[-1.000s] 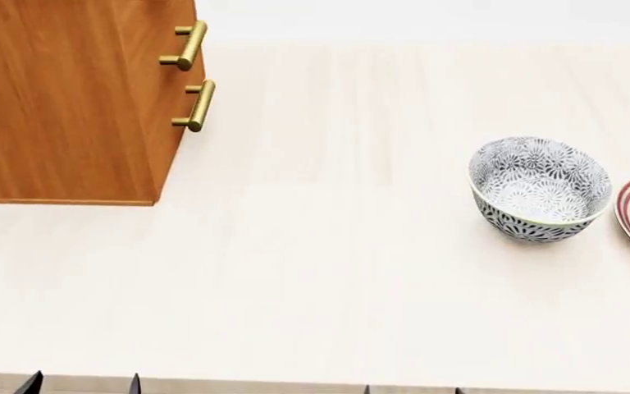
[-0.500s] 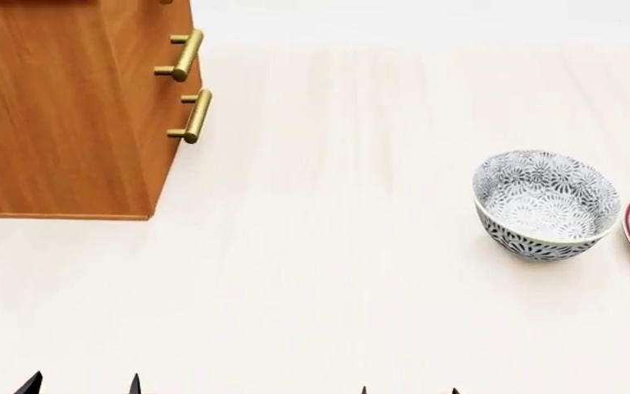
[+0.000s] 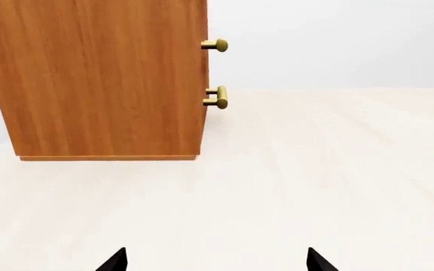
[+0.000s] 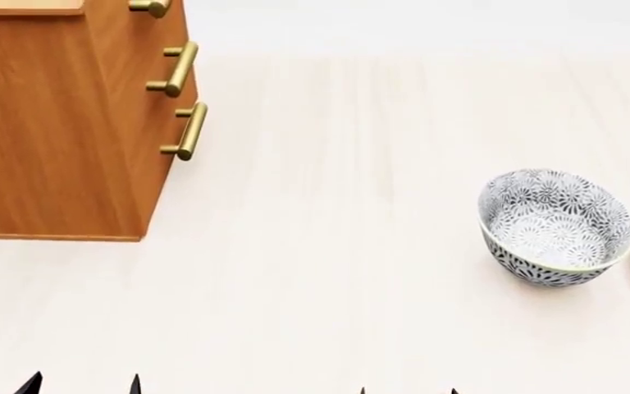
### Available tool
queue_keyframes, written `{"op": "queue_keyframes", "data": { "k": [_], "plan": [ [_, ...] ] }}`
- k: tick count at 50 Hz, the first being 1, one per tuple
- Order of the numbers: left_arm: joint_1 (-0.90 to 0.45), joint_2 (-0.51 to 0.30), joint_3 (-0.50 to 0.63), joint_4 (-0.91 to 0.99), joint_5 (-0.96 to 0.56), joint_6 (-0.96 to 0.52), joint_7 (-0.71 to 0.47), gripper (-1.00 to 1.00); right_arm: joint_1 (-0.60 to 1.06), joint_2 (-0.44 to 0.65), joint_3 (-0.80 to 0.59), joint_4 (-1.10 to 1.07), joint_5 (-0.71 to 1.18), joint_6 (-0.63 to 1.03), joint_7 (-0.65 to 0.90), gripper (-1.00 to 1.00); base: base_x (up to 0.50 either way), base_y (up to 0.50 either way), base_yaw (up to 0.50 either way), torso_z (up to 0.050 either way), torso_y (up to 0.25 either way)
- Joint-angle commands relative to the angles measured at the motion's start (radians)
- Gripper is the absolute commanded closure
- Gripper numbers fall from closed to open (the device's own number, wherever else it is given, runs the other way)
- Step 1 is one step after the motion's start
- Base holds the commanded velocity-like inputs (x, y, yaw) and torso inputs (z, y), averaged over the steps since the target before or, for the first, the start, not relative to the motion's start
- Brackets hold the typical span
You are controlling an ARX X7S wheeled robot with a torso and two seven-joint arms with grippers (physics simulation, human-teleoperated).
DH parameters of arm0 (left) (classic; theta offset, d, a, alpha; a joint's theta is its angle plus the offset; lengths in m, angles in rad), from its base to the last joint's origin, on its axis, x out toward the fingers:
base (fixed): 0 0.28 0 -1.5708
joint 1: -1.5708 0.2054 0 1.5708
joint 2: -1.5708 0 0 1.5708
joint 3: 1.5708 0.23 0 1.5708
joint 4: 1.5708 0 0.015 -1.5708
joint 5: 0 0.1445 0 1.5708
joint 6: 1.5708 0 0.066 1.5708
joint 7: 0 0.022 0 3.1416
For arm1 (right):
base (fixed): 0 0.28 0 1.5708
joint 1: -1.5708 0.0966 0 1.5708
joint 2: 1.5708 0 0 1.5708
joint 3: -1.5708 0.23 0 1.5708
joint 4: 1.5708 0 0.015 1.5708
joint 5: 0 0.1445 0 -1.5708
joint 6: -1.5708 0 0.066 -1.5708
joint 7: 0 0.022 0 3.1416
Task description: Put the bowl on top of the cabinet.
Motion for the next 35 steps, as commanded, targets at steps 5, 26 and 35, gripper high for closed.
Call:
{"op": "queue_keyframes", "data": {
  "k": [5, 26, 35],
  "plan": [
    [0.084, -0.007, 0.000, 0.146, 0.032, 0.004, -0.009, -1.00, -0.113, 0.013, 0.001, -0.139, -0.045, -0.085, 0.000, -1.00, 0.12, 0.00, 0.00, 0.000, 0.000],
    [0.171, -0.029, 0.034, 0.272, 0.099, 0.043, -0.062, -1.00, -0.239, 0.048, -0.020, -0.256, -0.090, -0.203, 0.018, -1.00, 0.13, 0.00, 0.00, 0.000, 0.000],
    [0.188, -0.036, 0.042, 0.293, 0.106, 0.056, -0.071, -1.00, -0.267, 0.057, -0.024, -0.276, -0.097, -0.230, 0.024, -1.00, 0.13, 0.00, 0.00, 0.000, 0.000]
  ]
}}
